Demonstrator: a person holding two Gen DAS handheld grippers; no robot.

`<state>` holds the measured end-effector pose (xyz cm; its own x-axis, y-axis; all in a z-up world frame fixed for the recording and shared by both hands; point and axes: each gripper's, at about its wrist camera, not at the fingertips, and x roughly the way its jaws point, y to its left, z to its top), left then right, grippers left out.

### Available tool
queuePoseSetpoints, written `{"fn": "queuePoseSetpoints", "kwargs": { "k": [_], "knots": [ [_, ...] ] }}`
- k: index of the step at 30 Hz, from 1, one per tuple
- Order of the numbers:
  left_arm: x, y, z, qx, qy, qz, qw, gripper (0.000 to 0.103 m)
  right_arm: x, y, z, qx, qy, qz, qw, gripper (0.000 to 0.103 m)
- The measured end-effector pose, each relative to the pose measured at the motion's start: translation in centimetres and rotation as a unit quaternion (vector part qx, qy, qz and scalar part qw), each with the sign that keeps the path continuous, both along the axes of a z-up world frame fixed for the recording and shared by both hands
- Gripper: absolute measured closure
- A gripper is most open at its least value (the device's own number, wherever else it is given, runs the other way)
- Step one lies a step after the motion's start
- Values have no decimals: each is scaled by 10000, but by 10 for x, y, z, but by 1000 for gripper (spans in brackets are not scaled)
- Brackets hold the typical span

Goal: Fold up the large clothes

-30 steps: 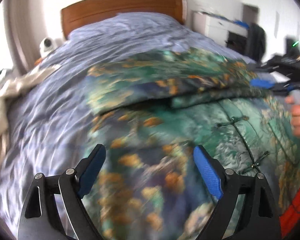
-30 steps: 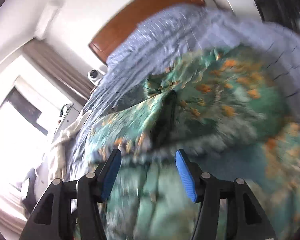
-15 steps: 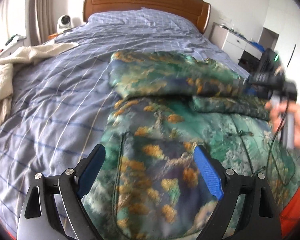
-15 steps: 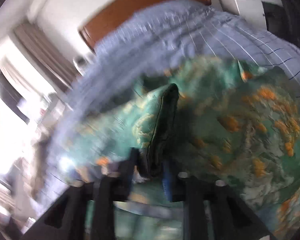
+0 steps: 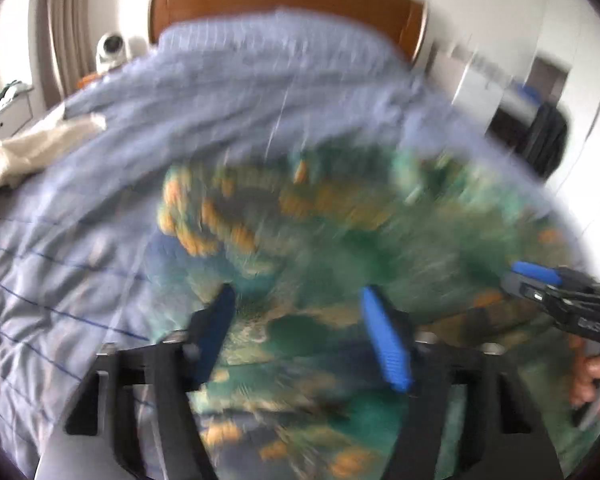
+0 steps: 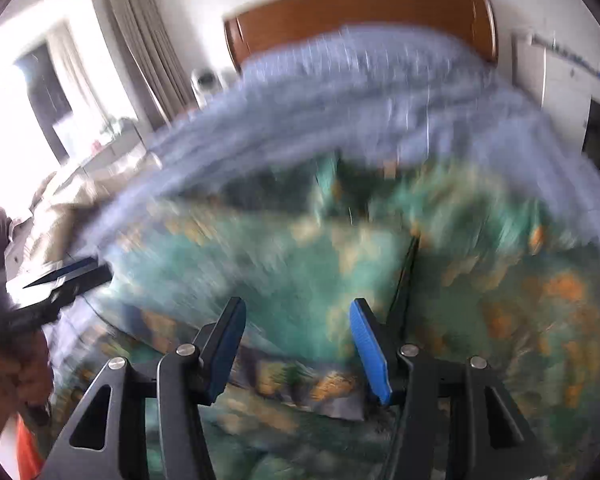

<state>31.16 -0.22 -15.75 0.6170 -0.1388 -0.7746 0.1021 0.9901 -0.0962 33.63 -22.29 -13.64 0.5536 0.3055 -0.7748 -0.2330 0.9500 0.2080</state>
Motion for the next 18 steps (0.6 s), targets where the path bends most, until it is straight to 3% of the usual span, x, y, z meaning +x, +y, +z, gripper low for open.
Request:
{"fn": "queuePoseSetpoints", "kwargs": {
  "k": [1,2,8,10,12,18],
  "knots": [
    [5,-1,-21,112,201,-52,9997,54,6,0,-25,-84,423,-46,9991,51],
    [4,-1,-33,121,181,-79,9997,54,8,-4,-39,-74,557,-62,9984,51],
    [-5,-7,-32,286,-6,-17,9996,54,-5,-3,-49,-161,67,-90,9998,51],
    [-9,-10,-18,383,18,-31,9993,53,-5,-6,-50,-140,44,-92,9998,51],
    [-10,-10,-1,358,-28,-71,9993,41,-10,-6,-49,-103,23,-99,9999,51],
    [30,-10,50,-374,-410,34,9985,27,-17,-10,-50,-32,-82,-112,9999,51]
  ]
}}
